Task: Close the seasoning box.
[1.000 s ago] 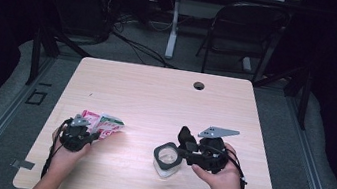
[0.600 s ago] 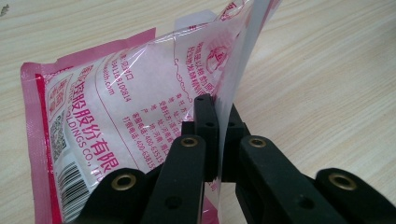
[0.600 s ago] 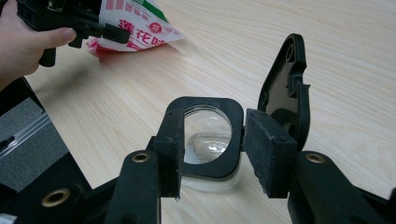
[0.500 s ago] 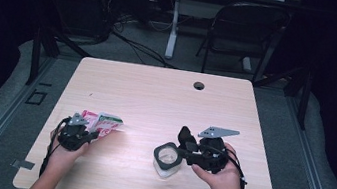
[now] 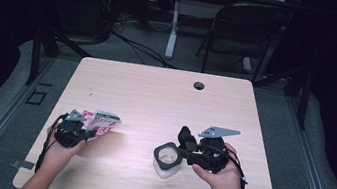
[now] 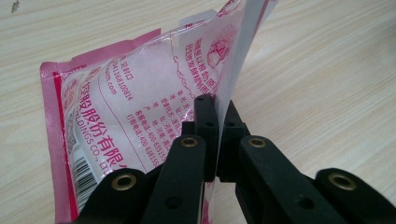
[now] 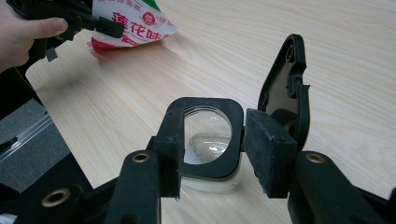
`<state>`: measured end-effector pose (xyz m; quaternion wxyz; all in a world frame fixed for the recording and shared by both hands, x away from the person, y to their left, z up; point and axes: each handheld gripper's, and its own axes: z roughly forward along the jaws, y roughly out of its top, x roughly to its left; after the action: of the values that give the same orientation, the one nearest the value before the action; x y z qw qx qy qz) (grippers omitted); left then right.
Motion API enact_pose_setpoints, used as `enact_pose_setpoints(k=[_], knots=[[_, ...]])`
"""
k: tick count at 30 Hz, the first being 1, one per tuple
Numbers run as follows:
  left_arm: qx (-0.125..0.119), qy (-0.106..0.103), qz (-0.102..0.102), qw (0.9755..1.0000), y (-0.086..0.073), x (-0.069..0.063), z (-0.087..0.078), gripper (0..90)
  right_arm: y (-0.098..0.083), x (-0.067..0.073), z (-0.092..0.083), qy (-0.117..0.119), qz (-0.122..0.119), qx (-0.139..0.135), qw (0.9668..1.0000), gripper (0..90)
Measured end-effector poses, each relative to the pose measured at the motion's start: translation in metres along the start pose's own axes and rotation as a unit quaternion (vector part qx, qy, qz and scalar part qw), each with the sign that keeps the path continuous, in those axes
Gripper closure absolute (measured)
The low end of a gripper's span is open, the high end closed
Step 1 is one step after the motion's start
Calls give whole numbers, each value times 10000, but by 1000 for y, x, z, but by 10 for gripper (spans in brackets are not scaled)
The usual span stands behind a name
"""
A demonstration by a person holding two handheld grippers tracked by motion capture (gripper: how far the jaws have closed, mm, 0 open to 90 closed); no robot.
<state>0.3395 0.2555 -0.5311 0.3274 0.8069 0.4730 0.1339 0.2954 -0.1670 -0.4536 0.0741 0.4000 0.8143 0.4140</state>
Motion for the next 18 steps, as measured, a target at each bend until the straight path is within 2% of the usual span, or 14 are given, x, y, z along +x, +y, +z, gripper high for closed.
enact_pose_setpoints(k=[5, 6, 18], knots=[[120, 12, 52, 9999, 3, 2, -3, 900, 0, -1, -1, -1, 11, -16, 10000, 586], [155, 28, 116, 9998, 6, 3, -6, 900, 0, -1, -1, -3, 16, -20, 10000, 586], [285, 33, 272, 9992, 22, 10, -23, 900, 0, -1, -1, -5, 10, -10, 10000, 585]])
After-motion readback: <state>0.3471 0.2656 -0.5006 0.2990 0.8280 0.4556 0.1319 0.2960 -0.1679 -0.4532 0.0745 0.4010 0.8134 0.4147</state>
